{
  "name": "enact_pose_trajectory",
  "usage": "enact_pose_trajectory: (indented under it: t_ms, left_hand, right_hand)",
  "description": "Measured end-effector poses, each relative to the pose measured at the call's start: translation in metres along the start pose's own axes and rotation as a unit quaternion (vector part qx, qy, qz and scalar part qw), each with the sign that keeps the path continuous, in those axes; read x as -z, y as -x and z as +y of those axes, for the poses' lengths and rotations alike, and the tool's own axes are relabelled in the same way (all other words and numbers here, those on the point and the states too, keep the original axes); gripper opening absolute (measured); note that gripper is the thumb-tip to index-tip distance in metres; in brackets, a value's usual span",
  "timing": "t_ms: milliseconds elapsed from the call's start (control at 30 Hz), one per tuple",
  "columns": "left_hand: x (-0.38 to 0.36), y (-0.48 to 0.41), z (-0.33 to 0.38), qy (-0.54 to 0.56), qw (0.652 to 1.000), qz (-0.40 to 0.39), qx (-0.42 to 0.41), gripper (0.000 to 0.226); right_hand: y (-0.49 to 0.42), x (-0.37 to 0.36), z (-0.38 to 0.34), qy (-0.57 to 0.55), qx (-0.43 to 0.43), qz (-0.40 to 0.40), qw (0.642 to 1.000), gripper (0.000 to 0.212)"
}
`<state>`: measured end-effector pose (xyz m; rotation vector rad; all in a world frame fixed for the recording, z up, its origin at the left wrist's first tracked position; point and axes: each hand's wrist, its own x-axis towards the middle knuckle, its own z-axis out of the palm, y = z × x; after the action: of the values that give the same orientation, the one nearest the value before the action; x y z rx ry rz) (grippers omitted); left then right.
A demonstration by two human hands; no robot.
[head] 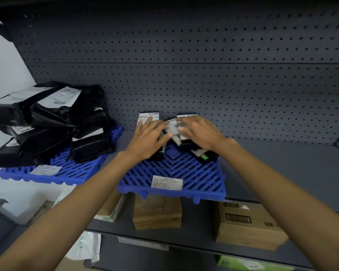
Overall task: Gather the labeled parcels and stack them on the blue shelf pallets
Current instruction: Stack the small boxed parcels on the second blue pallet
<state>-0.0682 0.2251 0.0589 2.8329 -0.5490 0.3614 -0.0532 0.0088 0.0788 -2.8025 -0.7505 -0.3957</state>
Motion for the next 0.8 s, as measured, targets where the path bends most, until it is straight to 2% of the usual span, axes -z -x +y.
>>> enact_pose_trajectory:
  t_ms: [167,333,567,800]
  left_hand:
    - [-0.014,-0.015,0.036,-0.038,0.999,-0.004,0.002,0.060]
    - [-0.024,-0.026,0.063,-0.066,0.997,-0.024,0.042,0.060]
    - [-0.024,-0.029,0.089,-0.044,0.992,-0.034,0.111,0.063]
    - [-0.021,-0.029,0.104,-0.151,0.972,-0.053,0.175,0.064]
  right_hand:
    - [0.023,0.002,0.041,-0.026,-0.035,-0.037,0.998,0.052]
    - [0.036,-0.001,0.066,-0.133,-0.045,-0.073,0.987,0.057]
    - [0.028,-0.003,0.077,-0.195,-0.005,-0.108,0.975,0.062]
    - [0.001,-0.008,0.081,-0.230,0.042,-0.121,0.965,0.062]
